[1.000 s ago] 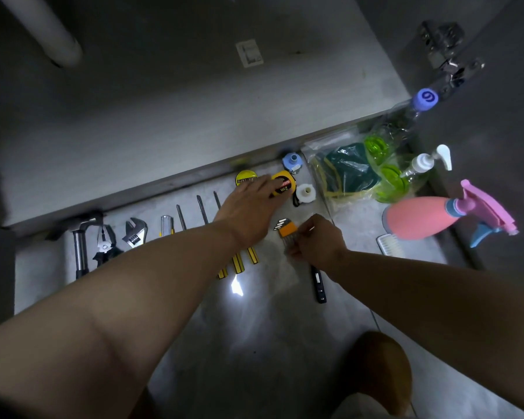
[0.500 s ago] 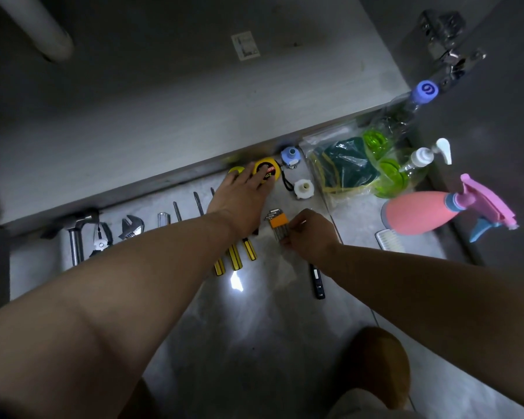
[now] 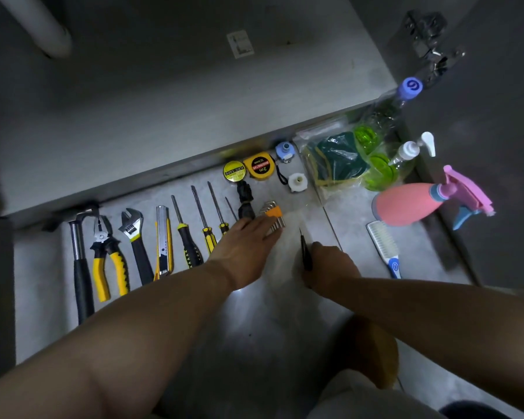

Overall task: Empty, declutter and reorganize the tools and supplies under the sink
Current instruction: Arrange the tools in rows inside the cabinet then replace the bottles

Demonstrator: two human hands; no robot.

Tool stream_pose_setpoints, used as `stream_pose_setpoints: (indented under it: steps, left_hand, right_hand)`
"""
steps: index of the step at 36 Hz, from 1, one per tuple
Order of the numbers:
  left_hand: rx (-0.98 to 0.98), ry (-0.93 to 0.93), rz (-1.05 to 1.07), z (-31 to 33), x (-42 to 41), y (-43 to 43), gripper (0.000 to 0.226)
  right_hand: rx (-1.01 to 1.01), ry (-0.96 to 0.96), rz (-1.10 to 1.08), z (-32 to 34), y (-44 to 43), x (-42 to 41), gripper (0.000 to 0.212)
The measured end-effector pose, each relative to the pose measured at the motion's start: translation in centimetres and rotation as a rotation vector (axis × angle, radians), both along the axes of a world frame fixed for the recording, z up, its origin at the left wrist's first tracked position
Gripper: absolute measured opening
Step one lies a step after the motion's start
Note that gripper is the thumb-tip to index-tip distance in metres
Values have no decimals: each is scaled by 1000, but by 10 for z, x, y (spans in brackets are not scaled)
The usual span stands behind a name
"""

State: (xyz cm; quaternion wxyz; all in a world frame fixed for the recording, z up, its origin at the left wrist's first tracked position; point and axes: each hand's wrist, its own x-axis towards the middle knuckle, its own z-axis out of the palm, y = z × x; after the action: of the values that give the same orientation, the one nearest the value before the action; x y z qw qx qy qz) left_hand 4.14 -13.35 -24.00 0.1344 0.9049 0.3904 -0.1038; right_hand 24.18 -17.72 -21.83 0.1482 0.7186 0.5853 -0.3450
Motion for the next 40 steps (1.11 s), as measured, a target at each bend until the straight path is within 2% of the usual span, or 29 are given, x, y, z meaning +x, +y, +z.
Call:
stream_pose_setpoints:
  steps: [3,10,15,19,30,35,40]
  left_hand:
    - [23,0,28,1,1,-5,77]
    - [11,2,23,-2,1,-2,76]
    - [84,-17,55,-1,2,-6,79]
    - [134,-46,74,3,2,-7,82]
    - [39,-15,74,-7,2,-6,74]
    - [31,-11,67,-1,-1,-9,78]
    - [31,22,75,18,-6,-8,71]
  right_hand:
    - [52,-9,13,-1,4,-4,12]
    - [178,-82,100,1,39,-10,22]
    - [260,-116,98,-3,61,-20,22]
    - [270,-107,74,-10,68,-29,22]
    - [309,-91,23,-11,66,-29,25]
    - [303,-65,69,-3,61,-20,20]
    - [217,-30,149,17,56,-14,18]
